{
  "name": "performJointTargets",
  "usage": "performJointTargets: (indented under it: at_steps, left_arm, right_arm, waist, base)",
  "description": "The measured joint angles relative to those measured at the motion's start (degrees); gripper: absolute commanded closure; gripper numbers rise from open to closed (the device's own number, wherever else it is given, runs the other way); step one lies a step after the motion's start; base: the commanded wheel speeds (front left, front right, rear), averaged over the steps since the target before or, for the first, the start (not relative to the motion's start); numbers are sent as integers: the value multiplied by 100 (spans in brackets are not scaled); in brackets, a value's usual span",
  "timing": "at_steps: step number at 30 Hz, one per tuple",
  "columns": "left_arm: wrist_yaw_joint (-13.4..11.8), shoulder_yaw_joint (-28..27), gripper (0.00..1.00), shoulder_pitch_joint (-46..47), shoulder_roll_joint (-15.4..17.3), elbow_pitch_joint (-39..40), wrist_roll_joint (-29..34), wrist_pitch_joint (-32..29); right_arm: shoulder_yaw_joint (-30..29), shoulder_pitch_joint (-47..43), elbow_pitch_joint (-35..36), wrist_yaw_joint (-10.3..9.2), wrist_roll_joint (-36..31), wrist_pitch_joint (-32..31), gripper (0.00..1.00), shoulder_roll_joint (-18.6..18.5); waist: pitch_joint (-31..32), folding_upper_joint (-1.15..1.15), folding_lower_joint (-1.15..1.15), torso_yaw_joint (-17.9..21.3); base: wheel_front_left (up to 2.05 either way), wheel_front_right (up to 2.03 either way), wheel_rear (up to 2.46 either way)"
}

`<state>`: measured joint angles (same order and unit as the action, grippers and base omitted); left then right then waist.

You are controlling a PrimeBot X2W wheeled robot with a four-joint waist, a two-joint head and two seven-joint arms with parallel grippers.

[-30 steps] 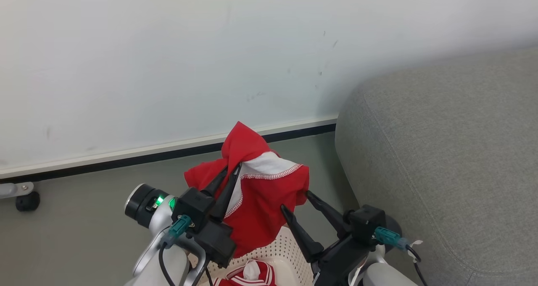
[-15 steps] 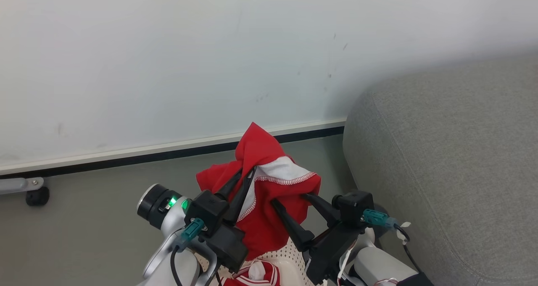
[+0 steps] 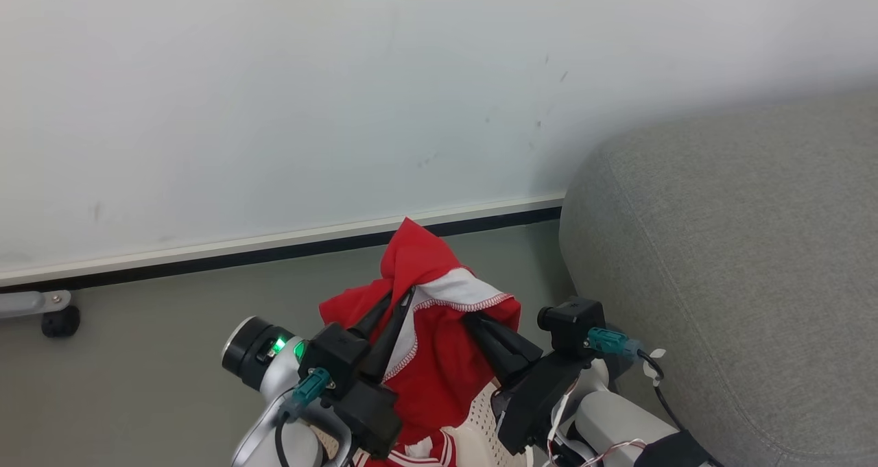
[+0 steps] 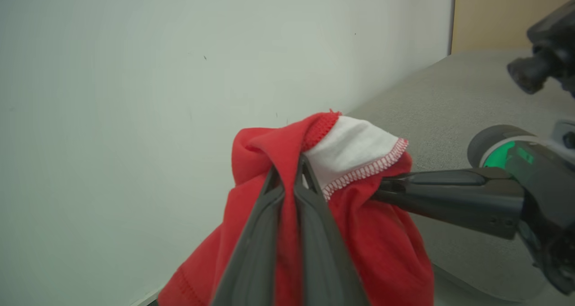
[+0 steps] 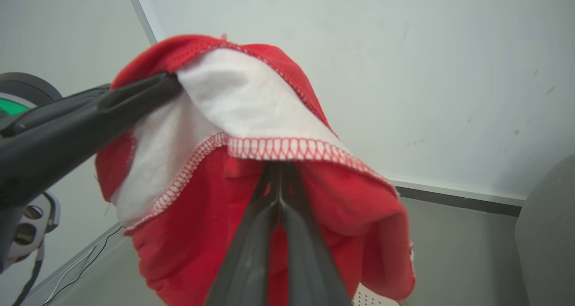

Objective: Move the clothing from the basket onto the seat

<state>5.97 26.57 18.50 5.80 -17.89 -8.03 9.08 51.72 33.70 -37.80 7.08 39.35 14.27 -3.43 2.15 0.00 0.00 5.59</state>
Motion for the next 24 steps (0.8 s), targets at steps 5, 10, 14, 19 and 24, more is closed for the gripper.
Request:
performJointTargets:
  at_steps: [5, 10, 14, 19, 24]
  left_arm:
    - [-67, -129, 100, -80, 101, 38, -145, -48]
    - [-98, -203, 100, -137, 125, 49, -209, -74]
    - [-120, -226, 100, -143, 129, 55, -232, -93]
    - [-143, -230, 100, -142, 123, 54, -250, -120]
    - [-154, -297, 0, -151, 125, 66, -299, -142]
  right_arm:
    - [26, 8, -108, 0, 25, 1, 100, 0]
    - [-11, 9, -199, 0, 55, 1, 100, -5]
    - [-73, 11, -215, 0, 94, 2, 100, -9]
    - [-99, 3, -218, 0, 104, 2, 100, -34]
    - [-194, -25, -198, 0, 105, 2, 100, -52]
  waist:
    - [-13, 0, 0, 99]
    - [-27, 0, 0, 215]
    - [-35, 0, 0, 304]
    - [-36, 0, 0, 364]
    - [-33, 0, 0, 407]
  base:
    - [0, 0, 0]
    - [0, 0, 0]
    - [0, 0, 0]
    - [0, 0, 0]
    - [0, 0, 0]
